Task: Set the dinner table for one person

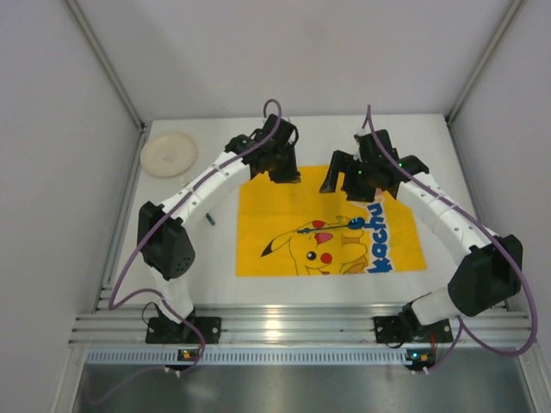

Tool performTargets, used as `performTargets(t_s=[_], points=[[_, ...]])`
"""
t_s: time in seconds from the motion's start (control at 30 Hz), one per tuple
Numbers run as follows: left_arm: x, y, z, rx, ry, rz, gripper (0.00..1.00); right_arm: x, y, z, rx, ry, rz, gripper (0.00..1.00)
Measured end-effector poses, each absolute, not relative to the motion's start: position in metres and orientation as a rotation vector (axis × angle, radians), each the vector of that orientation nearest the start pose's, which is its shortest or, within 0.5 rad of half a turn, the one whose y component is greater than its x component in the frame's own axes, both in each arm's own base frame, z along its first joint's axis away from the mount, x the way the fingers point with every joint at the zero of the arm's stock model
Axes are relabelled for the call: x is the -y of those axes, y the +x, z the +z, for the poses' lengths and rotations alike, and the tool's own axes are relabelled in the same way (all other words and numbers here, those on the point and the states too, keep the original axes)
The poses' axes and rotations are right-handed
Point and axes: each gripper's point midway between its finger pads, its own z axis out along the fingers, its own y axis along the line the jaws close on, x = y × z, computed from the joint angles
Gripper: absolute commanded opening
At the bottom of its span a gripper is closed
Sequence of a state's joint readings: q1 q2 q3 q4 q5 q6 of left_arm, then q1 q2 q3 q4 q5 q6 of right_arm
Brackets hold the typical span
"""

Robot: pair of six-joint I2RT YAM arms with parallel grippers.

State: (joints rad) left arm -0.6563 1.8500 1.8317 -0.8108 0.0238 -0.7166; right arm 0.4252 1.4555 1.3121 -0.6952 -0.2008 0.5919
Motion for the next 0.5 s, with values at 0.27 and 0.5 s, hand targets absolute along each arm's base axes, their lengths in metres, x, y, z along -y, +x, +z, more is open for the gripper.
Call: performTargets(t_s=[0.27, 0.5], points=[[0.299, 0.333, 0.119, -2.716, 0.095, -0.488, 0.24, -0.168, 0.286, 0.120, -2.739, 0.260, 0.446, 0.86], [0.302, 0.330, 0.081, -2.789, 0.175, -0.458, 0.22, -0.136, 0.291, 0.075, -2.846, 0.332, 0.138, 0.78]])
